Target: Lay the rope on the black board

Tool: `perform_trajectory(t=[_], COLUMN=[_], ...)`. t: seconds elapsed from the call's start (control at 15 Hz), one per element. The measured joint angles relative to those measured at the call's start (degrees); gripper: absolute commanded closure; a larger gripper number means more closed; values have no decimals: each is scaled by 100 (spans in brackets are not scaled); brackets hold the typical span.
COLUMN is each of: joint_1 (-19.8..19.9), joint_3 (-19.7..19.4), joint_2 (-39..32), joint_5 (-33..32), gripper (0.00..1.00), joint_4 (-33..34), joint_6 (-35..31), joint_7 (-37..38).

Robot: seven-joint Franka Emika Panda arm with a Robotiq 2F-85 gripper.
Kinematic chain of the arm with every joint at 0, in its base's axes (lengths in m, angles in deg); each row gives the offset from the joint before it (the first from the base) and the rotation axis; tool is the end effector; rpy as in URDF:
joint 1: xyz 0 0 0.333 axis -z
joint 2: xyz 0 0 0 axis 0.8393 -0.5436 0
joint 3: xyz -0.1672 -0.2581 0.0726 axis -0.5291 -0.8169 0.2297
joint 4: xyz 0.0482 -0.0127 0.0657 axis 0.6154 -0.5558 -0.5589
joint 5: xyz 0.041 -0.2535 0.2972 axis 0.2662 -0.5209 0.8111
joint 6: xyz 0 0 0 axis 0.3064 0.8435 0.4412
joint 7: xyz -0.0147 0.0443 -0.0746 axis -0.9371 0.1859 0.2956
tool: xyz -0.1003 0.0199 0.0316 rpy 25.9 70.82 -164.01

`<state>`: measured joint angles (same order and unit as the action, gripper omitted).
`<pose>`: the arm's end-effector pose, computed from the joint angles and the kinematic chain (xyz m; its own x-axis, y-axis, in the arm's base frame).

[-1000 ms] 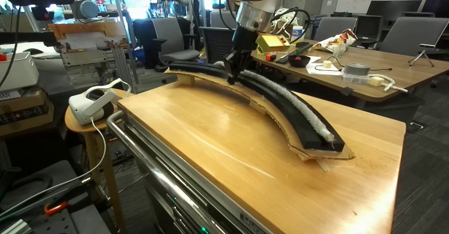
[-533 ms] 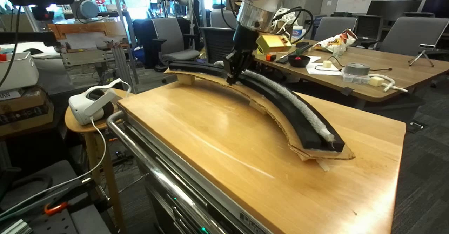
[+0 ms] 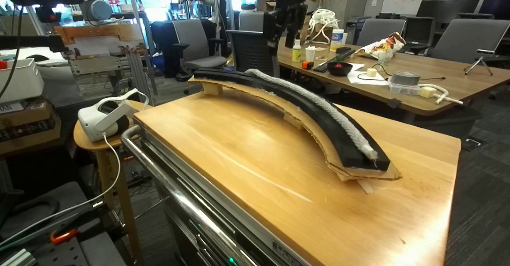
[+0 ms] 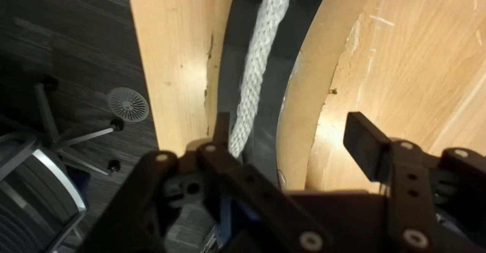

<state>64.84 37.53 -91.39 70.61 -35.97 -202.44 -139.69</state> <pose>0.6433 -0.0506 0.4510 -0.0603 0.9816 0.1814 0.9895 0.0350 0.1399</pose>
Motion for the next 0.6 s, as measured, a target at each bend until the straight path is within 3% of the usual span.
perform_trajectory(t=[0.27,0.6], joint_1=[-307,-939], joint_3=[26,212], joint_2=[300,-359], joint_5=[-659,-1340], gripper=[0,0], joint_4=[153,1023], joint_6=[-17,251], joint_7=[293,892])
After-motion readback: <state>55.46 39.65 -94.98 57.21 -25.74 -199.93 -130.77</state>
